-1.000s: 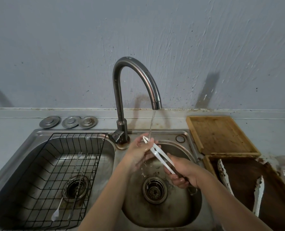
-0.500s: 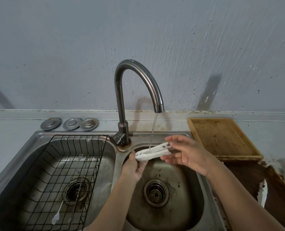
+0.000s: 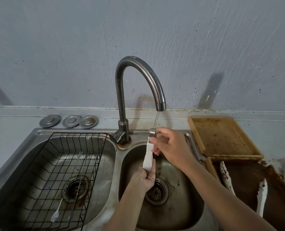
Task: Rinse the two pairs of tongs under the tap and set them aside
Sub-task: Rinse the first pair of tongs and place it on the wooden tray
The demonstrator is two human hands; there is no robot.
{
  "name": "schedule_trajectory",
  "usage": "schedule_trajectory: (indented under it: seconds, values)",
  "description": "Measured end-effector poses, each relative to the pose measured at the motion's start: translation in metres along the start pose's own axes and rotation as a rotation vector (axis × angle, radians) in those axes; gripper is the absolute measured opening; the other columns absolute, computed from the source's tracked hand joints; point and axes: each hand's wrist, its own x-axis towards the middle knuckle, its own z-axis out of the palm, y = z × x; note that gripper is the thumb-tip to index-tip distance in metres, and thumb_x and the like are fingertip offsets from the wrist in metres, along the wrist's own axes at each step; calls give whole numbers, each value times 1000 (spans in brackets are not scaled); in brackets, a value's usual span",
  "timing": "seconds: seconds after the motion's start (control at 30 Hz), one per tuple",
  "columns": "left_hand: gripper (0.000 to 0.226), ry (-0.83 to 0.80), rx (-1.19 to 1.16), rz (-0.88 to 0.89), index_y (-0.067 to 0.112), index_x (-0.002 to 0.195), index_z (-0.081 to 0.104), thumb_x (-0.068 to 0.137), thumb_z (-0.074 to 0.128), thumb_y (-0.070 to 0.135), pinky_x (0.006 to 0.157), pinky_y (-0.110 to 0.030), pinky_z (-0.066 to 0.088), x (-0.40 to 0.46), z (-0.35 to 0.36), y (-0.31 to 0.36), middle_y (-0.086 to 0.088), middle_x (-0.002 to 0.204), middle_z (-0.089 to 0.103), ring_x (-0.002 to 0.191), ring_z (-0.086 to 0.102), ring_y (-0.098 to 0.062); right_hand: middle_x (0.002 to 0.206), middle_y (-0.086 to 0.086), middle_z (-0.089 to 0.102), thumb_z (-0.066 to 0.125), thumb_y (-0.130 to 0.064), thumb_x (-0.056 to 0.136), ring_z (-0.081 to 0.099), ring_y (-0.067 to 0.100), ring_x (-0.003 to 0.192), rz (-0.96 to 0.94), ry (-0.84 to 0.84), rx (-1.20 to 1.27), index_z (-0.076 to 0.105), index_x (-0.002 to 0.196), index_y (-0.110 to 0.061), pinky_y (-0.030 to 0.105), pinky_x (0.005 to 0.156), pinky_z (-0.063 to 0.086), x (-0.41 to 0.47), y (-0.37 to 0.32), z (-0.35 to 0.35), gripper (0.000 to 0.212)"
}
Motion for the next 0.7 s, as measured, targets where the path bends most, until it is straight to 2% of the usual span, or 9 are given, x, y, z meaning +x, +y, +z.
schedule_trajectory:
  seconds: [0.13, 0.2, 0.27, 0.33, 0.43, 0.53, 0.6, 0.63, 0.7]
  values:
    - [47, 12, 45, 15, -19, 89, 51, 99, 42, 26, 28, -32, 49, 2, -1, -1, -32, 53, 62, 35, 62, -33, 71, -5, 67, 63, -19, 85, 65, 4, 55, 29, 24, 45, 63, 103, -12, 17, 52, 53, 2, 3, -2, 19]
    - [43, 16, 68, 59, -18, 100, 49, 100, 43, 25, 28, -31, 49, -1, -1, -1, -32, 57, 63, 37, 63, -32, 75, -4, 67, 65, -21, 84, 64, 2, 58, 71, -7, 45, 62, 99, -13, 15, 54, 52, 4, 4, -7, 17]
    - [39, 44, 124, 166, -14, 114, 48, 99, 42, 23, 29, -28, 49, -3, 0, 5, -29, 70, 62, 36, 63, -29, 80, -9, 67, 68, -25, 80, 63, -3, 65, 92, -63, -20, 60, 93, -24, 14, 60, 52, 5, 4, -17, 15]
    - [36, 82, 199, 300, -10, 119, 47, 99, 42, 20, 31, -24, 49, -8, 5, 14, -23, 78, 58, 37, 63, -26, 88, -15, 65, 73, -28, 75, 61, -4, 76, 55, -87, -131, 56, 95, -33, 16, 70, 52, 5, 2, -27, 26]
    - [29, 95, 308, 459, -4, 116, 54, 98, 43, 16, 34, -18, 50, -19, 16, 25, -14, 80, 58, 58, 60, -22, 106, -18, 61, 73, -34, 74, 56, -6, 95, -74, -119, -247, 54, 111, -33, 18, 83, 48, 2, -9, -36, 42]
    - [24, 91, 337, 581, 3, 98, 58, 99, 40, 18, 35, -17, 48, -31, 28, 27, -10, 76, 58, 61, 55, -20, 120, -12, 58, 57, -49, 83, 51, 3, 107, -248, -222, -719, 52, 122, -30, 24, 91, 40, 0, -20, -26, 43]
    - [23, 83, 346, 650, 4, 98, 56, 100, 39, 19, 35, -18, 48, -39, 33, 25, -10, 76, 58, 61, 56, -21, 119, -3, 61, 46, -54, 87, 54, 17, 108, -393, -205, -1078, 52, 123, -21, 35, 91, 40, 0, -15, -13, 49]
    - [23, 75, 362, 676, 4, 98, 56, 100, 38, 18, 36, -19, 49, -41, 34, 25, -10, 76, 58, 62, 56, -22, 114, 2, 64, 45, -55, 87, 58, 21, 103, -415, -208, -1203, 54, 121, -16, 38, 87, 42, 0, -12, -6, 52]
    - [24, 67, 445, 717, 4, 93, 57, 100, 38, 17, 38, -21, 51, -48, 34, 24, -12, 79, 59, 64, 58, -22, 95, 6, 68, 48, -54, 86, 63, 23, 81, -408, -220, -1324, 59, 108, -11, 34, 67, 45, 0, -3, 9, 49]
